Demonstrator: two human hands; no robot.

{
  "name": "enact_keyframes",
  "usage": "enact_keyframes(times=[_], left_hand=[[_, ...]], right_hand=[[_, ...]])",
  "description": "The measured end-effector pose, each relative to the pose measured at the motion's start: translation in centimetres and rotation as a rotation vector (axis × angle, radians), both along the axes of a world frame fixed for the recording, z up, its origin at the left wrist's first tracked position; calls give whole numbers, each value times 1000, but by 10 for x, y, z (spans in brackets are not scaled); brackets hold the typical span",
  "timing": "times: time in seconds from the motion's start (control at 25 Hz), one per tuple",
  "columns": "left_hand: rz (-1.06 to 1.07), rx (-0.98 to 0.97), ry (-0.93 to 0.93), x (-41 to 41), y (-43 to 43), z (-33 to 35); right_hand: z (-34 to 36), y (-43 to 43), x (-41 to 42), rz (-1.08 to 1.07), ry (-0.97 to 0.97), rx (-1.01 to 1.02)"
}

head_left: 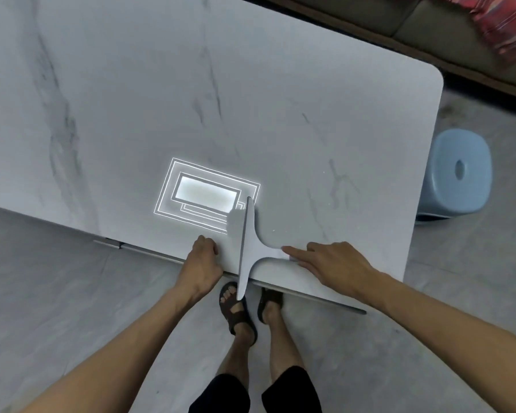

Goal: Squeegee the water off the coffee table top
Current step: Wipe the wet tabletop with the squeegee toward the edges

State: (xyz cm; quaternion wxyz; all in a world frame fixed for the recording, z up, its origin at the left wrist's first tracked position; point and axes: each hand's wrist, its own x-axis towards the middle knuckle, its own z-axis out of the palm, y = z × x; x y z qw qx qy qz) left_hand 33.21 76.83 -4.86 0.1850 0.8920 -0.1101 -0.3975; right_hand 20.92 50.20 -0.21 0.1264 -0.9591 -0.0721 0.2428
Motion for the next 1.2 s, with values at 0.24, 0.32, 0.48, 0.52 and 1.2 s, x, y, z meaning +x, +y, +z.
enact_keyframes(times=[0.24,0.32,0.48,0.52,1.2], left_hand=[[-173,144,133,-20,-26,-11],[-154,155,171,-19,-30,-10],[-153,155,143,-19,-30,-6],[-154,158,115,-22,-29,-6],[-40,47,-20,-102,-111,11]], right_hand=[[29,-73,-80,-253,149,-198],[42,-90,-99,-302,188,-231],[48,-76,-94,-251,158,-179],[43,-63,-85,-220,139,-121],[33,-168,-152,-198,49,-220]])
